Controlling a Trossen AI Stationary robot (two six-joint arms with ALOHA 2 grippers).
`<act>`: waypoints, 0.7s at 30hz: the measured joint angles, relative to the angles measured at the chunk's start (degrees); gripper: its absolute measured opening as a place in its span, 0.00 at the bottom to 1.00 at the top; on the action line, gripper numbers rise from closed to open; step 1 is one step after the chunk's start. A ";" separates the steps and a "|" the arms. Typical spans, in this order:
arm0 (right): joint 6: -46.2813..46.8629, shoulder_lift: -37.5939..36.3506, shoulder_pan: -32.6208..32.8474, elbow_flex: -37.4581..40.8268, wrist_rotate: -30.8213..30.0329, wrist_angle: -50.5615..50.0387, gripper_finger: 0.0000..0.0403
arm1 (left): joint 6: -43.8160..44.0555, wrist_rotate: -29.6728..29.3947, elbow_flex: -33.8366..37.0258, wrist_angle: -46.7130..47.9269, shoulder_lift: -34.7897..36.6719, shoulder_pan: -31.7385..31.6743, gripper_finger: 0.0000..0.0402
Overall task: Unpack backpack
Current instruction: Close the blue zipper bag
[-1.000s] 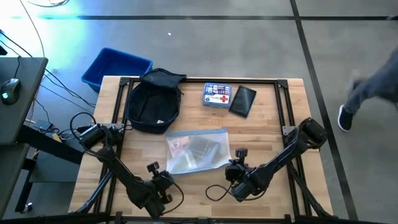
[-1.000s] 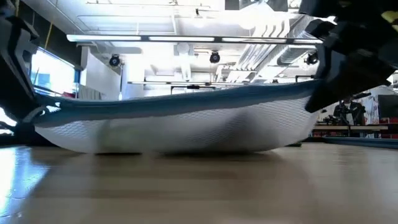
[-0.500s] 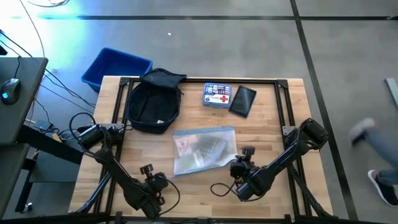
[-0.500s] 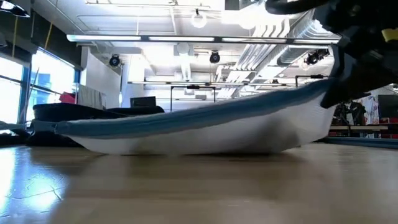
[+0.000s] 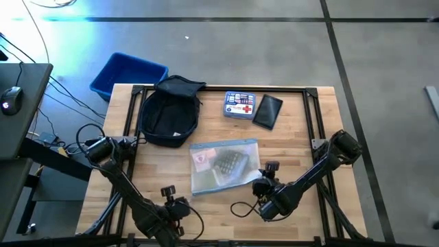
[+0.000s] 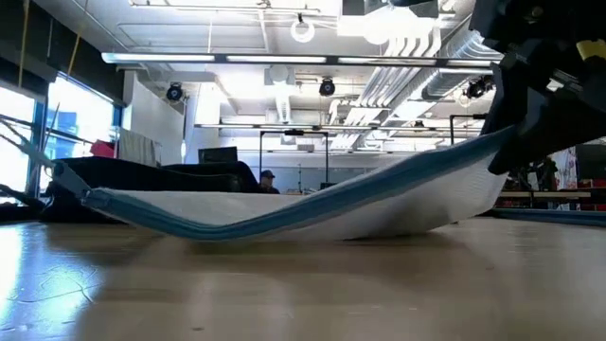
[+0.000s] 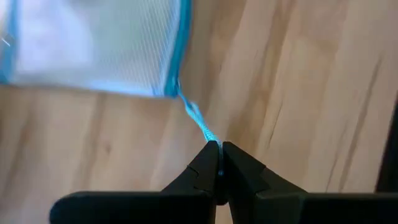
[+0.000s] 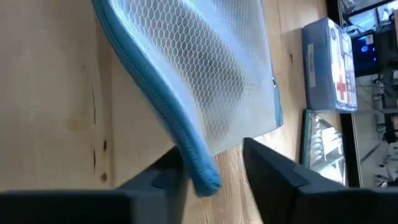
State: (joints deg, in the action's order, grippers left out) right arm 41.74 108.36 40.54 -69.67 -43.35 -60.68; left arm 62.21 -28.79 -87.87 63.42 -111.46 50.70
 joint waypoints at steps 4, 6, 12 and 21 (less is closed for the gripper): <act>-1.75 0.00 0.83 0.00 -0.97 0.69 0.49 | -1.39 -3.79 -0.82 -0.51 0.00 -0.31 0.00; -2.25 0.00 1.48 0.00 -2.49 0.75 0.53 | -0.96 -3.84 -0.48 -1.18 -0.10 -0.50 0.00; -6.62 0.00 2.80 0.00 -6.29 4.76 0.56 | -2.26 -4.21 1.44 -8.04 -0.31 -0.50 0.00; -34.28 0.52 2.09 0.76 -1.13 36.80 0.56 | -8.81 -6.88 1.56 -15.84 -0.31 -0.27 0.00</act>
State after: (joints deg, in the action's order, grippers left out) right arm 7.45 108.88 42.63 -68.90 -44.48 -23.87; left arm 53.40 -35.67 -86.30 47.58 -111.77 50.43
